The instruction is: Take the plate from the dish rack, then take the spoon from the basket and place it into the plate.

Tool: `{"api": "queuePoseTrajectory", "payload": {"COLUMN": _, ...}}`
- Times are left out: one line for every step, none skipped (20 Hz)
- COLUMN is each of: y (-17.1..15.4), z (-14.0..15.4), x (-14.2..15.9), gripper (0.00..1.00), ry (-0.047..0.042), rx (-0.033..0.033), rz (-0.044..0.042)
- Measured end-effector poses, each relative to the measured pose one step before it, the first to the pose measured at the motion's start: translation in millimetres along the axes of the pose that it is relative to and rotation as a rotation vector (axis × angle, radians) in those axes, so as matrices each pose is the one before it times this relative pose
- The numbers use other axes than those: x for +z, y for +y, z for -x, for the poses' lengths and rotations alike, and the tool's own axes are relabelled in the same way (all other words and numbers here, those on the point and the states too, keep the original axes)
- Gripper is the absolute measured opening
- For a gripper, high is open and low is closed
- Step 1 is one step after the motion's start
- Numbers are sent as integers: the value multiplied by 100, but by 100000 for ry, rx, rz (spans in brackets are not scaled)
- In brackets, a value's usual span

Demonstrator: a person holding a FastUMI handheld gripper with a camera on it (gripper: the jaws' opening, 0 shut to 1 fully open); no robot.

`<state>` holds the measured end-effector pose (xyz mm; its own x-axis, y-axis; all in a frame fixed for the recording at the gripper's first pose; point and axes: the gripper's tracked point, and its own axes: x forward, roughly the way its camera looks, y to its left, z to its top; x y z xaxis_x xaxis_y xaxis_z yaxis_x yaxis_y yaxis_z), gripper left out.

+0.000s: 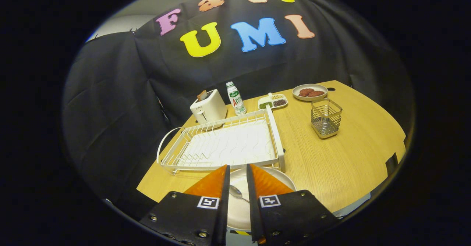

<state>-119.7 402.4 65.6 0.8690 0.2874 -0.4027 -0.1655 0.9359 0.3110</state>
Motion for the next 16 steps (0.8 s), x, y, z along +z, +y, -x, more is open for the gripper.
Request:
{"api": "queuePoseTrajectory", "payload": {"y": 63, "z": 22, "x": 113, "gripper": 26, "ry": -240, "rx": -20, "rz": 368}}
{"api": "queuePoseTrajectory", "payload": {"y": 6, "z": 30, "x": 227, "gripper": 26, "ry": -296, "rx": 2, "rz": 197}}
{"api": "queuePoseTrajectory", "payload": {"y": -46, "z": 33, "x": 268, "gripper": 26, "ry": -591, "rx": 85, "rz": 48}}
{"api": "queuePoseTrajectory", "payload": {"y": -1, "z": 50, "x": 295, "gripper": 26, "ry": -570, "rx": 30, "rz": 93}}
{"api": "queuePoseTrajectory", "payload": {"y": -41, "z": 132, "x": 398, "gripper": 26, "ry": -1096, "rx": -129, "rz": 470}}
{"api": "queuePoseTrajectory", "payload": {"y": -74, "z": 199, "x": 786, "gripper": 26, "ry": -1639, "rx": -258, "rz": 895}}
{"api": "queuePoseTrajectory", "payload": {"y": -74, "z": 321, "x": 922, "gripper": 26, "ry": -2258, "rx": -179, "rz": 1157}}
{"api": "queuePoseTrajectory", "payload": {"y": -44, "z": 298, "x": 1240, "gripper": 26, "ry": -2839, "rx": -350, "rz": 1337}}
{"api": "queuePoseTrajectory", "payload": {"y": -58, "z": 302, "x": 1341, "gripper": 26, "ry": -3206, "rx": -345, "rz": 1327}}
{"api": "queuePoseTrajectory", "payload": {"y": -9, "z": 132, "x": 1658, "gripper": 26, "ry": -3673, "rx": -90, "rz": 1231}}
{"api": "queuePoseTrajectory", "payload": {"y": 19, "z": 132, "x": 1608, "gripper": 26, "ry": -3530, "rx": -137, "rz": 1297}}
{"api": "queuePoseTrajectory", "payload": {"y": -130, "z": 91, "x": 1648, "gripper": 26, "ry": -3401, "rx": -550, "rz": 1797}}
{"api": "queuePoseTrajectory", "payload": {"y": -208, "z": 142, "x": 1636, "gripper": 26, "ry": -3604, "rx": -627, "rz": 2302}}
{"api": "queuePoseTrajectory", "payload": {"y": -204, "z": -3, "x": 1756, "gripper": 25, "ry": -3337, "rx": -574, "rz": 2346}}
{"api": "queuePoseTrajectory", "payload": {"y": -196, "z": 10, "x": 1410, "gripper": 26, "ry": -3214, "rx": -406, "rz": 2144}}
{"api": "queuePoseTrajectory", "payload": {"y": -205, "z": 5, "x": 1529, "gripper": 25, "ry": -3002, "rx": -469, "rz": 1960}}
